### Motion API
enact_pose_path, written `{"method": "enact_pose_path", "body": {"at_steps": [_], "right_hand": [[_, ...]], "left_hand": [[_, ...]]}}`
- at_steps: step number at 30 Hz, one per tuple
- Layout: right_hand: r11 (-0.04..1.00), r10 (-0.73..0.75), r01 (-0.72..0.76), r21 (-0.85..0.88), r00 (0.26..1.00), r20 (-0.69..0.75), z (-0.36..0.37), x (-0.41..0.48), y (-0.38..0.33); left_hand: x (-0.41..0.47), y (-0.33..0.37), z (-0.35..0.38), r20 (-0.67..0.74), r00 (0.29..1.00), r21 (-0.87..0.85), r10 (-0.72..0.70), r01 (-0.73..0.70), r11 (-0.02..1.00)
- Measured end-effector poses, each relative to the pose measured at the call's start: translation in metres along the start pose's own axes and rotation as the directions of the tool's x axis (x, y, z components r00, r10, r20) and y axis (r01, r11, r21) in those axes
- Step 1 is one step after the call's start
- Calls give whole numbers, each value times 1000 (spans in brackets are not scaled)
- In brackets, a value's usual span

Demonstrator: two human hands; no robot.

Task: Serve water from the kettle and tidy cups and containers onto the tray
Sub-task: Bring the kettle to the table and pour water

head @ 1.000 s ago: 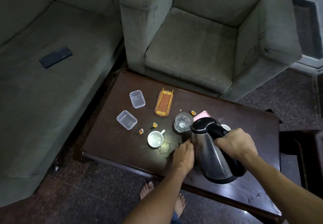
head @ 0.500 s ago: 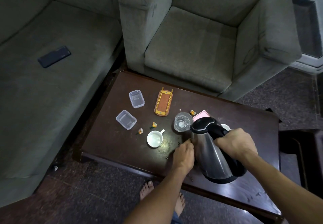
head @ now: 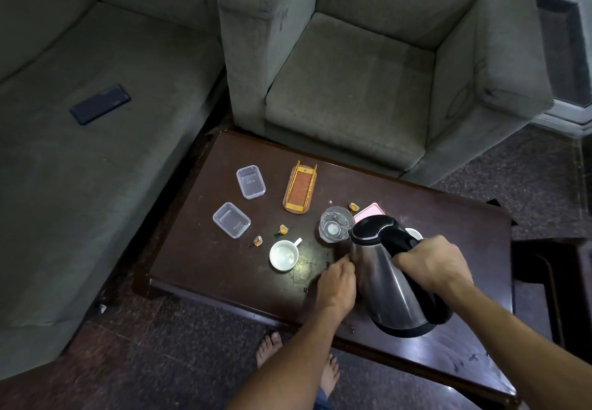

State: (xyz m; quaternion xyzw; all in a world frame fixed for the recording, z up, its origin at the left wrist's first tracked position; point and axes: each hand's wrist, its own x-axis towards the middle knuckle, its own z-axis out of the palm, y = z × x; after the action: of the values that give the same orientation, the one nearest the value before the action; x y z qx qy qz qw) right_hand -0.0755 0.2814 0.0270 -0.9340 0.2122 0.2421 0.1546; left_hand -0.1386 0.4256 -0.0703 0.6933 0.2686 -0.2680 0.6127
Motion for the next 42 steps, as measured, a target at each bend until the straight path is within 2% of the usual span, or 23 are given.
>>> {"method": "enact_pose_path", "body": {"at_steps": [5, 11, 42], "right_hand": [[1000, -4, 4, -17, 1000, 9, -1, 0, 0], [1000, 2, -1, -23, 1000, 4, -2, -1, 0], [999, 16, -16, -43, 1000, -3, -8, -5, -8]], "left_hand": [[-1, 0, 1, -8, 1000, -17, -6, 6, 1000], [-4, 1, 1, -22, 999, 47, 28, -27, 999], [10, -8, 5, -14, 1000, -16, 25, -25, 1000]]}}
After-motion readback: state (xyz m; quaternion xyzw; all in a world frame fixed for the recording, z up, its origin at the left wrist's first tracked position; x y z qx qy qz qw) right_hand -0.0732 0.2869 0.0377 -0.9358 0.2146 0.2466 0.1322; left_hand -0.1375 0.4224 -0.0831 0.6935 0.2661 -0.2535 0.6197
